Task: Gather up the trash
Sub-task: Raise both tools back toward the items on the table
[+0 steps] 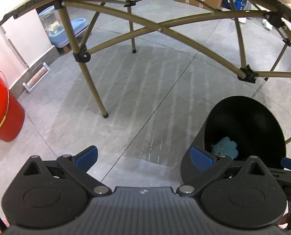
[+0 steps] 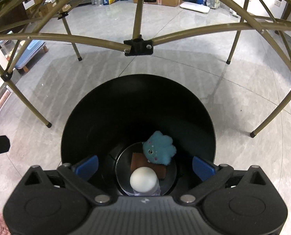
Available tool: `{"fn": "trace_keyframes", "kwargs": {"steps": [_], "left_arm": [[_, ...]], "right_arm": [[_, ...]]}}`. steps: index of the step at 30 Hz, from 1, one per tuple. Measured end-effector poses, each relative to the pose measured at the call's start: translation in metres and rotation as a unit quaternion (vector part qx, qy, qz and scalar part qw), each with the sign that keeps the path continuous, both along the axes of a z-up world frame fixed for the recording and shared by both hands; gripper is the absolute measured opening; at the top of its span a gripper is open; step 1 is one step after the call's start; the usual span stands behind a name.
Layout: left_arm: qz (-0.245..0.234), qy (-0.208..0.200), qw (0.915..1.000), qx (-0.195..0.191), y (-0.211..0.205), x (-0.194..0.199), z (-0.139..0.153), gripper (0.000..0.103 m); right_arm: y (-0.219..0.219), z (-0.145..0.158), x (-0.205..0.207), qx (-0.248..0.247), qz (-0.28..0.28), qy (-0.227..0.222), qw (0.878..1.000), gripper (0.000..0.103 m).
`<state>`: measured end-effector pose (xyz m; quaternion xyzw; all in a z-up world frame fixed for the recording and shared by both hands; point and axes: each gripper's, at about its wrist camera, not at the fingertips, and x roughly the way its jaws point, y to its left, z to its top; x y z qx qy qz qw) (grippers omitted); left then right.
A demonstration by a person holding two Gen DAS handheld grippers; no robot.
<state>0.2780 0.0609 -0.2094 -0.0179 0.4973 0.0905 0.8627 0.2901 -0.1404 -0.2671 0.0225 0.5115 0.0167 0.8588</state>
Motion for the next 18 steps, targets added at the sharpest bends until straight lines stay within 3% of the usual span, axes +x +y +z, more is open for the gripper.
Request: {"fn": "trace_keyframes", "kwargs": {"steps": [9, 18], "left_arm": [[-0.014, -0.054, 0.9984, 0.001, -0.013, -0.007, 0.025, 0.103], [-0.009, -0.139, 0.9903, -0.007, -0.023, -0.013, 0.068, 0.103]], "right_arm": [[-0.011, 0.035, -0.009, 0.005, -0.004, -0.059, 0.998, 0.103], [-0.034, 0.090, -0.028, 0.014, -0.010, -0.175, 0.984, 0.103]]}}
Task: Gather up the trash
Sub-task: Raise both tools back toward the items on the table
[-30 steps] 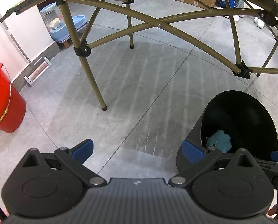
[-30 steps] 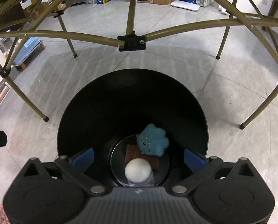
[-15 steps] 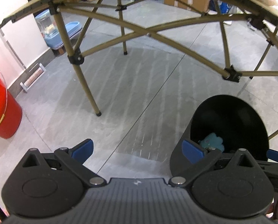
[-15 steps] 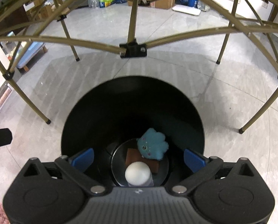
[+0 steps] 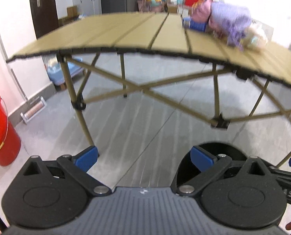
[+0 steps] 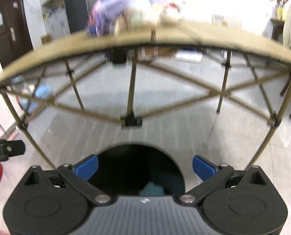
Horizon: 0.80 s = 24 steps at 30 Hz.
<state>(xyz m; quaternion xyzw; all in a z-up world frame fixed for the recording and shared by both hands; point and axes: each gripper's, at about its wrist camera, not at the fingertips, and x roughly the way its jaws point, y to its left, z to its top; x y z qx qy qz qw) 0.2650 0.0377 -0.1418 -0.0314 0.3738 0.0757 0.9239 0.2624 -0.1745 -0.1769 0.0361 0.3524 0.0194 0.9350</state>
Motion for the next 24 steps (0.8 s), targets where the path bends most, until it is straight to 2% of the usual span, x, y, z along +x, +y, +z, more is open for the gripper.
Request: {"fn": "trace_keyframes", "kwargs": {"steps": [7, 12, 17, 24], "left_arm": [[0.003, -0.056, 0.9984, 0.000, -0.006, 0.003, 0.034, 0.103], [0.008, -0.082, 0.9966, 0.000, -0.007, 0.014, 0.054, 0.103], [-0.001, -0.098, 0.9952, -0.006, -0.015, 0.031, 0.069, 0.103], [-0.020, -0.110, 0.9936, -0.010, -0.033, 0.058, 0.083, 0.103]], "right_arm": [[-0.013, 0.045, -0.012, 0.017, 0.026, -0.091, 0.995, 0.103], [-0.025, 0.071, -0.004, 0.032, 0.030, -0.126, 0.991, 0.103], [-0.031, 0.091, 0.017, 0.014, 0.004, -0.152, 0.988, 0.103], [-0.031, 0.106, 0.050, 0.015, 0.007, -0.200, 0.980, 0.103]]}}
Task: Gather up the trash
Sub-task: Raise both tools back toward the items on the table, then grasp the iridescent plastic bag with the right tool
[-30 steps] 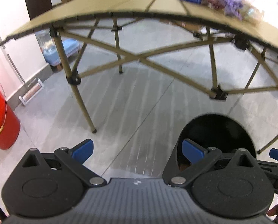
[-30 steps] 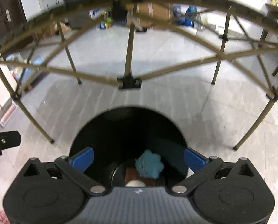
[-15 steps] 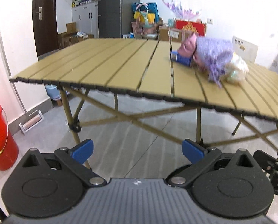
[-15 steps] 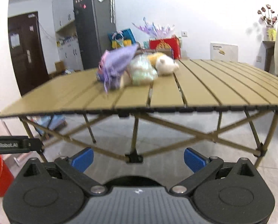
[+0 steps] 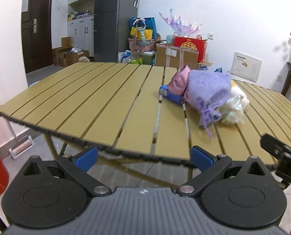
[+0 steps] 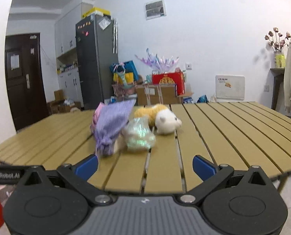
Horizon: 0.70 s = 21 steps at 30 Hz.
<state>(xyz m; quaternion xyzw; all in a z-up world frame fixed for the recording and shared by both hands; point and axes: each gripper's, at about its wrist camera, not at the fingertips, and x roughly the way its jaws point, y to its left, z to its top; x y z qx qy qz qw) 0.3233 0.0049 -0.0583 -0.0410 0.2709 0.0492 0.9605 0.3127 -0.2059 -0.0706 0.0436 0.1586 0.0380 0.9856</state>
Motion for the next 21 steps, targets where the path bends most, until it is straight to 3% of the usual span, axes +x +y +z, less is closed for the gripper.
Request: {"fn": "trace_keyframes", "kwargs": {"steps": [5, 15, 18, 21], "left_arm": [[-0.006, -0.012, 0.9999, -0.006, -0.006, 0.025, 0.013, 0.103], [-0.010, -0.020, 0.9997, -0.010, -0.009, 0.085, 0.024, 0.103], [-0.011, -0.017, 0.9996, -0.019, -0.008, 0.099, 0.023, 0.103], [-0.014, -0.006, 0.9995, -0.027, -0.007, 0.111, 0.018, 0.103]], "right_arm": [[-0.001, 0.005, 0.040, 0.001, -0.011, -0.003, 1.000, 0.103], [0.013, -0.004, 0.105, -0.064, 0.008, 0.019, 0.998, 0.103], [0.019, -0.007, 0.117, -0.074, 0.012, 0.021, 0.997, 0.100], [0.023, -0.009, 0.130, -0.084, 0.013, 0.035, 0.996, 0.085]]}}
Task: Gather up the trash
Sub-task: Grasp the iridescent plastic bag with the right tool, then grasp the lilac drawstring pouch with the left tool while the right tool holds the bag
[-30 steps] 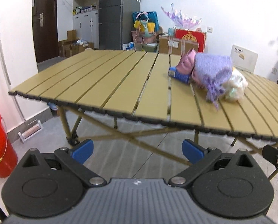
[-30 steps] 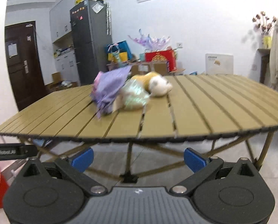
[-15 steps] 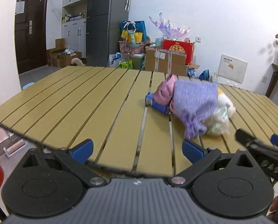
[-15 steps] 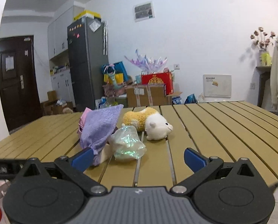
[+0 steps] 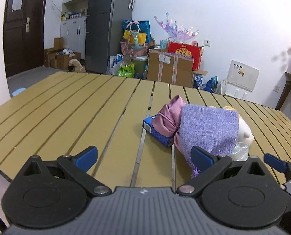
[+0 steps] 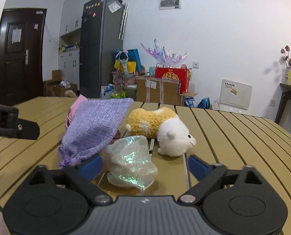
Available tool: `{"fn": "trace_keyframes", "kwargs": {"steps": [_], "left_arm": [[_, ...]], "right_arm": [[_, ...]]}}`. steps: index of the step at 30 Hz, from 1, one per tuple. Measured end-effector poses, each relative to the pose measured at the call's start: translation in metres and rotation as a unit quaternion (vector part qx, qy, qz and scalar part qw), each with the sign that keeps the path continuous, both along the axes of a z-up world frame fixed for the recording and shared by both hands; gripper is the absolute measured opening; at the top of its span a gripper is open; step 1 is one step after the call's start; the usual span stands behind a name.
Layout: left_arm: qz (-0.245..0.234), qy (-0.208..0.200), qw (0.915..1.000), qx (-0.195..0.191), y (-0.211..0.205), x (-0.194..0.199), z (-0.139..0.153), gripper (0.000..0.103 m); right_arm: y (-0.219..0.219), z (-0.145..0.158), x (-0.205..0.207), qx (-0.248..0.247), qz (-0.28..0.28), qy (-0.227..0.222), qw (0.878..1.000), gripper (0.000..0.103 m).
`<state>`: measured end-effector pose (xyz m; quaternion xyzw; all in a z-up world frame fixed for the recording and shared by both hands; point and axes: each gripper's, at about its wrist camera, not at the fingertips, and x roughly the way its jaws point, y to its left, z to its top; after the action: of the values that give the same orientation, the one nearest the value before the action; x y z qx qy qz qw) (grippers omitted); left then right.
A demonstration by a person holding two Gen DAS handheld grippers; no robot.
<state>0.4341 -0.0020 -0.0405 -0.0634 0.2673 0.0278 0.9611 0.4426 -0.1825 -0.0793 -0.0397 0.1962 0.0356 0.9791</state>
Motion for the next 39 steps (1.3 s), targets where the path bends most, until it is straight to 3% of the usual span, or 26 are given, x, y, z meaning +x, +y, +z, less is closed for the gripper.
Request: {"fn": "trace_keyframes", "kwargs": {"steps": [3, 4, 5, 8, 17, 22, 33, 36, 38, 39], "left_arm": [[-0.006, 0.006, 1.0000, -0.003, -0.002, 0.008, -0.004, 0.103], [-0.008, 0.008, 0.9999, -0.004, -0.003, 0.010, -0.005, 0.103], [-0.009, 0.009, 0.9999, -0.005, -0.005, 0.011, -0.006, 0.103], [-0.015, 0.012, 0.9997, -0.015, -0.008, 0.015, -0.007, 0.103], [-0.036, -0.004, 0.9988, -0.033, -0.027, 0.010, -0.008, 0.103], [-0.051, -0.002, 0.9982, -0.030, -0.046, 0.015, -0.015, 0.103], [-0.059, 0.016, 0.9976, -0.033, -0.062, 0.031, -0.036, 0.102], [-0.064, 0.025, 0.9962, -0.053, -0.058, 0.035, -0.040, 0.086], [-0.067, 0.034, 0.9955, -0.059, -0.054, 0.038, -0.041, 0.066], [-0.072, 0.037, 0.9944, -0.068, -0.050, 0.040, -0.041, 0.062]], "right_arm": [[0.000, -0.001, 0.011, 0.008, 0.013, 0.025, 1.000, 0.072], [-0.002, -0.003, 0.013, 0.018, 0.024, 0.034, 0.999, 0.056], [-0.004, -0.006, 0.015, 0.030, 0.036, 0.044, 0.998, 0.049], [-0.010, -0.006, 0.013, 0.048, 0.040, 0.042, 0.997, 0.043], [-0.038, -0.004, -0.001, 0.085, 0.010, 0.013, 0.996, 0.038], [-0.051, 0.001, -0.004, 0.079, -0.006, -0.003, 0.997, 0.038], [-0.072, -0.010, -0.002, 0.088, -0.023, 0.011, 0.996, 0.038], [-0.074, -0.011, -0.002, 0.088, -0.022, 0.011, 0.996, 0.038], [-0.075, -0.011, -0.003, 0.090, -0.020, 0.010, 0.996, 0.038], [-0.075, -0.011, -0.003, 0.090, -0.019, 0.008, 0.996, 0.038]]}}
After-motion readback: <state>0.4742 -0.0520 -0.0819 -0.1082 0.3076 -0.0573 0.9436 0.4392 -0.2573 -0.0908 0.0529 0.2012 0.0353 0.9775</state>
